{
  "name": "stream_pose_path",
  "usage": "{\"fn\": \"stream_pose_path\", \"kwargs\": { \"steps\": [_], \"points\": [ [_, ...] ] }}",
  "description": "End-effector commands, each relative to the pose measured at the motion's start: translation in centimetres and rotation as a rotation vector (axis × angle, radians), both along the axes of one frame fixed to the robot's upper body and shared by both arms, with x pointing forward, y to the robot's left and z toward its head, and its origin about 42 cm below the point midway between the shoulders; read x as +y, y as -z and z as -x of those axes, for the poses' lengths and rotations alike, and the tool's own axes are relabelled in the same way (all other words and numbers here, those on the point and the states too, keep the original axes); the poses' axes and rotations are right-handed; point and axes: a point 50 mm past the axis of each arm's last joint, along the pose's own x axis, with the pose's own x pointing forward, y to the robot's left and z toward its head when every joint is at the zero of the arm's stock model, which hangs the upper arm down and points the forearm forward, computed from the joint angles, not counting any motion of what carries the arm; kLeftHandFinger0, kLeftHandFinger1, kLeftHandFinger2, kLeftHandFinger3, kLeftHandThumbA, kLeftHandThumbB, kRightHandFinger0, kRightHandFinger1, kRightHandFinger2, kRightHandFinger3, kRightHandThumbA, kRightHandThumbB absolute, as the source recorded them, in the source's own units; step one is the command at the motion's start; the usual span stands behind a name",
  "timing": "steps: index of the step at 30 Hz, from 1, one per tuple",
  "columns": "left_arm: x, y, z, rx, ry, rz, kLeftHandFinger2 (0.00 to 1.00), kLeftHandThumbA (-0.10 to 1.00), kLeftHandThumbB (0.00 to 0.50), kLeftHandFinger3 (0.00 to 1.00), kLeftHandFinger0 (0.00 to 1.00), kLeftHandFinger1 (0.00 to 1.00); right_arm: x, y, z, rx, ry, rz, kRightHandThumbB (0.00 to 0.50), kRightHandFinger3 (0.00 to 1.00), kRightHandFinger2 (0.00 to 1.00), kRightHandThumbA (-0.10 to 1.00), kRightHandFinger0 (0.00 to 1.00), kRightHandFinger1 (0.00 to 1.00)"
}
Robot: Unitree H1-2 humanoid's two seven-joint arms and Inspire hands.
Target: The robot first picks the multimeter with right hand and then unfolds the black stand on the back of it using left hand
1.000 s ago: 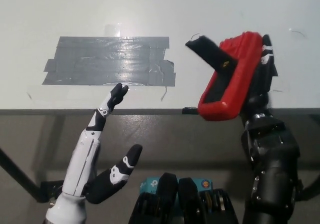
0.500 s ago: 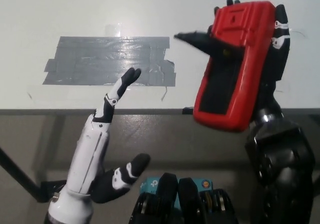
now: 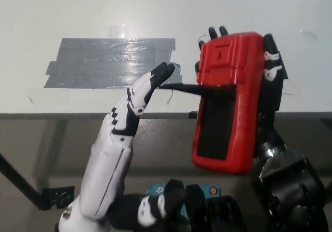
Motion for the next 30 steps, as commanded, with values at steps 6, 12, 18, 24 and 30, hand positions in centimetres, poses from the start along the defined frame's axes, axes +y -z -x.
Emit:
{"fn": "stream_pose_path", "kwargs": {
  "steps": [6,12,18,24,30],
  "points": [
    [-0.9,-3.6,2.2,-0.184,0.011,0.008,1.00,0.95,0.350,1.00,1.00,1.00,1.9,0.8,2.0,0.052,-0.008,-0.218,0.121,1.00,0.83,-0.10,0.00,0.27],
    [-0.8,-3.3,2.3,-0.201,-0.023,-0.012,1.00,1.00,0.364,1.00,1.00,1.00,1.8,0.2,2.1,0.055,-0.012,-0.222,0.142,1.00,0.83,-0.10,0.00,0.23],
    [-0.9,-1.8,0.3,-0.265,-0.092,0.010,1.00,1.00,0.317,1.00,1.00,1.00,1.7,-0.5,2.5,0.019,0.006,-0.192,0.121,1.00,0.61,-0.10,0.00,0.00],
    [-0.4,-0.5,-0.8,-0.222,-0.176,-0.032,1.00,1.00,0.307,1.00,1.00,1.00,1.9,-0.9,3.0,-0.003,-0.040,-0.210,0.145,0.95,0.60,-0.10,0.00,0.00],
    [-0.4,0.2,-1.9,-0.139,-0.151,-0.046,1.00,1.00,0.313,1.00,1.00,1.00,2.2,-0.9,3.1,-0.012,-0.053,-0.209,0.107,1.00,0.60,-0.10,0.00,0.00]
  ]
}}
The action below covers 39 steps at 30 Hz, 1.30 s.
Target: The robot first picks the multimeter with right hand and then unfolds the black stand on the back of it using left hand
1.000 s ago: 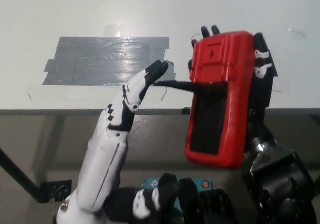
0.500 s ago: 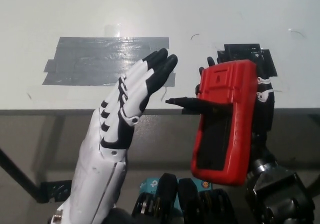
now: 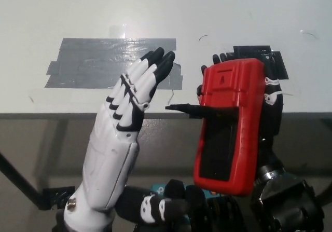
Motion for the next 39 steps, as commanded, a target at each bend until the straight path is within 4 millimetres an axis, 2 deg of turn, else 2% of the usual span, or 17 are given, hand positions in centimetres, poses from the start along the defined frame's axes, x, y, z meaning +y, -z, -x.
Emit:
{"fn": "stream_pose_path", "kwargs": {
  "steps": [1,6,10,11,13,16,19,23,24,26,30,32,34,36,37,39],
  "points": [
    [0.0,0.0,-0.1,-0.014,0.000,0.021,1.00,1.00,0.320,1.00,1.00,1.00,1.9,-2.5,1.1,-0.089,-0.039,-0.150,0.100,1.00,0.62,-0.10,0.00,0.00],
    [-0.1,0.2,-0.1,0.006,0.018,0.036,1.00,1.00,0.344,1.00,1.00,1.00,1.8,-2.5,0.9,-0.089,-0.018,-0.147,0.116,1.00,0.62,-0.10,0.00,0.00],
    [-0.3,0.6,0.2,0.022,0.042,0.058,0.97,0.98,0.345,1.00,1.00,0.98,1.8,-2.3,0.8,-0.072,-0.010,-0.142,0.132,1.00,0.74,-0.10,0.00,0.05],
    [-0.2,0.6,0.3,0.022,0.047,0.057,0.96,0.97,0.340,1.00,1.00,0.96,1.8,-2.3,0.8,-0.070,-0.009,-0.143,0.127,1.00,0.79,-0.10,0.00,0.10],
    [-0.3,0.8,0.3,0.023,0.060,0.060,0.95,0.96,0.335,1.00,1.00,0.94,1.8,-2.3,0.7,-0.063,-0.009,-0.148,0.118,1.00,0.81,-0.10,0.00,0.13],
    [-0.5,1.0,0.2,0.006,0.057,0.061,0.88,1.00,0.331,1.00,1.00,0.90,1.7,-2.4,0.6,-0.086,0.001,-0.135,0.107,1.00,0.79,-0.10,0.00,0.13],
    [-0.9,1.0,0.2,0.003,0.055,0.062,0.83,1.00,0.345,1.00,1.00,0.87,1.6,-2.5,0.5,-0.085,0.004,-0.143,0.127,1.00,0.78,-0.10,0.00,0.14],
    [-1.2,1.6,0.2,0.025,0.070,0.072,0.85,1.00,0.369,1.00,0.94,0.87,1.5,-2.6,0.5,-0.089,0.020,-0.144,0.125,1.00,0.76,-0.10,0.00,0.15],
    [-1.4,1.8,0.2,0.026,0.071,0.072,0.86,1.00,0.352,1.00,0.97,0.88,1.5,-2.7,0.6,-0.089,0.021,-0.143,0.125,1.00,0.75,-0.10,0.00,0.14],
    [-1.4,2.0,0.2,0.038,0.079,0.071,0.88,1.00,0.338,1.00,0.97,0.91,1.5,-2.9,0.7,-0.093,0.027,-0.138,0.122,1.00,0.72,-0.10,0.00,0.13],
    [-1.4,2.4,-0.2,0.035,0.079,0.064,0.88,1.00,0.344,1.00,1.00,0.92,1.4,-3.2,0.8,-0.101,0.042,-0.134,0.127,1.00,0.66,-0.10,0.00,0.07],
    [-1.5,2.5,-0.2,0.035,0.080,0.058,0.89,1.00,0.355,1.00,1.00,0.92,1.3,-3.3,0.9,-0.102,0.040,-0.141,0.117,1.00,0.59,-0.10,0.00,0.00],
    [-1.5,2.7,-0.4,0.035,0.086,0.058,0.90,1.00,0.357,1.00,1.00,0.95,1.3,-3.4,1.0,-0.099,0.042,-0.149,0.115,1.00,0.56,-0.10,0.00,0.00],
    [-1.4,2.8,-0.4,0.034,0.080,0.057,0.90,1.00,0.359,1.00,1.00,0.95,1.3,-3.5,1.1,-0.104,0.049,-0.140,0.118,0.91,0.55,-0.10,0.00,0.00],
    [-1.4,2.8,-0.4,0.032,0.075,0.054,0.90,1.00,0.361,1.00,1.00,0.95,1.3,-3.5,1.1,-0.110,0.047,-0.140,0.110,0.90,0.55,-0.10,0.00,0.00],
    [-1.3,2.8,-0.5,0.030,0.068,0.054,0.89,1.00,0.359,1.00,1.00,0.94,1.3,-3.7,1.1,-0.123,0.041,-0.142,0.108,0.74,0.54,-0.10,0.00,0.00]
  ]
}}
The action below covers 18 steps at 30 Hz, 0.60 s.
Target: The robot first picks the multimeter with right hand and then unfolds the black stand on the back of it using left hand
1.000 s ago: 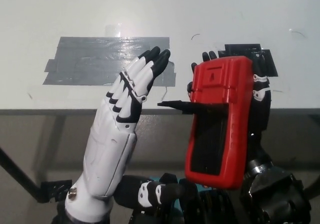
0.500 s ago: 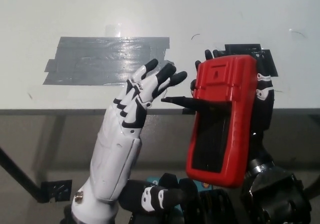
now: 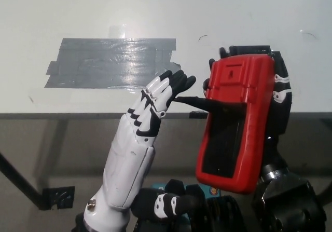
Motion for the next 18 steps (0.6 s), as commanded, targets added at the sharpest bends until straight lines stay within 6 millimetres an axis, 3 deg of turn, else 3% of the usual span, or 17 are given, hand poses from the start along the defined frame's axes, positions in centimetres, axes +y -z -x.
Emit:
{"fn": "stream_pose_path", "kwargs": {
  "steps": [1,4,8,11,15,17,18],
  "points": [
    [-0.14,-0.51,0.28,-0.064,0.003,0.039,0.88,1.00,0.357,1.00,1.00,0.95,1.57,-2.91,0.83,-0.103,-0.010,-0.099,0.113,0.72,0.54,-0.10,0.00,0.00],
    [-0.18,-0.54,0.16,-0.072,0.003,0.038,0.86,1.00,0.358,1.00,1.00,0.95,1.58,-3.00,0.90,-0.103,-0.007,-0.096,0.119,0.78,0.44,-0.10,0.00,0.00],
    [-0.21,-0.43,0.18,-0.076,0.007,0.046,0.82,1.00,0.377,1.00,1.00,0.90,1.49,-3.09,0.90,-0.101,-0.005,-0.094,0.116,1.00,0.51,-0.10,0.00,0.00],
    [-0.26,-0.50,0.33,-0.057,0.043,0.071,0.70,1.00,0.397,1.00,1.00,0.75,1.37,-3.16,0.84,-0.102,-0.010,-0.094,0.114,1.00,0.56,-0.10,0.00,0.00],
    [-0.10,-0.62,0.29,-0.081,0.045,0.091,0.57,1.00,0.423,1.00,1.00,0.54,1.57,-3.47,0.61,-0.098,-0.023,-0.136,0.106,1.00,0.71,-0.10,0.00,0.07],
    [-0.16,-0.75,0.75,-0.079,0.060,0.113,0.48,1.00,0.412,1.00,0.87,0.40,1.54,-3.60,0.43,-0.098,-0.022,-0.149,0.119,1.00,0.74,-0.10,0.00,0.11],
    [-0.13,-0.75,0.78,-0.079,0.061,0.114,0.47,1.00,0.406,1.00,0.86,0.39,1.57,-3.58,0.41,-0.097,-0.022,-0.150,0.119,1.00,0.74,-0.10,0.00,0.11]
  ]
}}
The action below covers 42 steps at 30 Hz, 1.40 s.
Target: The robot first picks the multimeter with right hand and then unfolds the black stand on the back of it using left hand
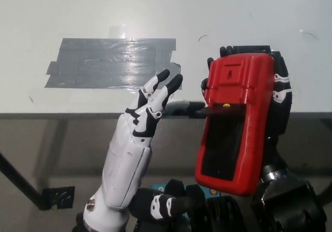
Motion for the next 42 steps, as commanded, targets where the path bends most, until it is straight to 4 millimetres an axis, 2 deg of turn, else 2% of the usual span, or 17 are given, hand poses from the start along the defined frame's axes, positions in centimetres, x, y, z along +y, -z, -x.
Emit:
{"fn": "stream_pose_path", "kwargs": {
  "steps": [1,14,16,18,21,24,28,30,32,34,36,37,38,39,40,41,42],
  "points": [
    [-0.2,-0.8,0.9,-0.071,0.039,0.077,0.43,1.00,0.399,1.00,0.84,0.34,1.4,-3.2,0.1,-0.083,-0.017,-0.154,0.122,1.00,0.75,-0.10,0.00,0.13],
    [-0.4,-0.1,1.2,-0.056,0.070,0.103,0.37,1.00,0.426,1.00,0.70,0.25,1.1,-4.6,-0.7,-0.090,-0.007,-0.197,0.104,1.00,0.76,-0.10,0.00,0.17],
    [-0.5,0.2,1.3,-0.053,0.068,0.107,0.37,1.00,0.429,1.00,0.71,0.24,1.1,-4.9,-0.8,-0.091,-0.002,-0.201,0.099,1.00,0.77,-0.10,0.00,0.18],
    [-0.5,0.8,1.5,-0.038,0.074,0.111,0.35,1.00,0.382,1.00,0.81,0.26,1.2,-5.3,-0.8,-0.082,0.013,-0.217,0.085,1.00,0.80,-0.10,0.00,0.20],
    [-0.6,1.5,1.4,-0.029,0.070,0.099,0.35,1.00,0.347,1.00,0.86,0.26,1.2,-5.5,-0.9,-0.071,0.006,-0.230,0.065,1.00,0.88,-0.10,0.00,0.33],
    [-0.6,1.6,1.2,-0.040,0.061,0.084,0.37,1.00,0.342,1.00,0.87,0.27,1.1,-5.7,-1.0,-0.072,0.006,-0.249,0.066,1.00,0.88,-0.10,0.00,0.44],
    [-0.4,1.3,1.1,-0.047,0.074,0.116,0.48,1.00,0.341,1.00,0.85,0.33,0.9,-5.8,-1.0,-0.074,0.021,-0.236,0.063,1.00,0.84,-0.10,0.00,0.45],
    [-0.5,0.3,1.2,-0.105,0.076,0.232,0.56,0.81,0.307,1.00,0.69,0.34,0.7,-5.7,-0.9,-0.075,0.019,-0.240,0.054,1.00,0.83,-0.10,0.00,0.45],
    [-0.4,-0.8,1.4,-0.247,-0.073,0.265,0.65,1.00,0.207,1.00,0.51,0.40,0.6,-5.6,-0.9,-0.074,0.018,-0.241,0.056,1.00,0.83,-0.10,0.00,0.46],
    [0.1,-1.0,1.5,-0.341,-0.150,0.298,0.65,0.91,0.120,1.00,0.41,0.39,0.5,-5.6,-0.9,-0.072,0.024,-0.238,0.056,1.00,0.83,-0.10,0.00,0.46],
    [0.7,-1.9,1.8,-0.391,-0.174,0.333,0.76,0.92,0.091,1.00,0.42,0.47,0.4,-5.6,-0.8,-0.063,0.032,-0.241,0.061,1.00,0.83,-0.10,0.00,0.47],
    [1.5,-2.5,3.0,-0.415,-0.234,0.307,0.82,1.00,0.140,1.00,0.58,0.60,0.2,-5.5,-0.8,-0.063,0.034,-0.246,0.049,1.00,0.84,-0.10,0.00,0.47],
    [1.7,-2.6,3.2,-0.422,-0.238,0.298,0.83,1.00,0.158,1.00,0.62,0.64,0.2,-5.5,-0.8,-0.064,0.035,-0.247,0.049,1.00,0.84,-0.10,0.00,0.47],
    [1.4,-3.0,3.1,-0.452,-0.210,0.366,0.79,1.00,0.217,1.00,0.58,0.57,0.1,-5.5,-0.8,-0.065,0.037,-0.249,0.048,1.00,0.84,-0.10,0.00,0.47],
    [0.4,-3.8,3.2,-0.448,-0.125,0.484,0.85,1.00,0.281,1.00,0.61,0.61,0.0,-5.4,-0.9,-0.067,0.040,-0.247,0.046,1.00,0.84,-0.10,0.00,0.46],
    [0.4,-4.1,3.2,-0.453,-0.067,0.498,0.93,1.00,0.295,1.00,0.67,0.70,0.0,-5.4,-0.9,-0.066,0.045,-0.245,0.050,1.00,0.83,-0.10,0.00,0.45],
    [0.5,-4.3,3.4,-0.461,-0.026,0.494,1.00,0.95,0.256,1.00,0.81,0.89,-0.1,-5.5,-0.9,-0.064,0.051,-0.243,0.045,1.00,0.84,-0.10,0.00,0.42]
  ]
}}
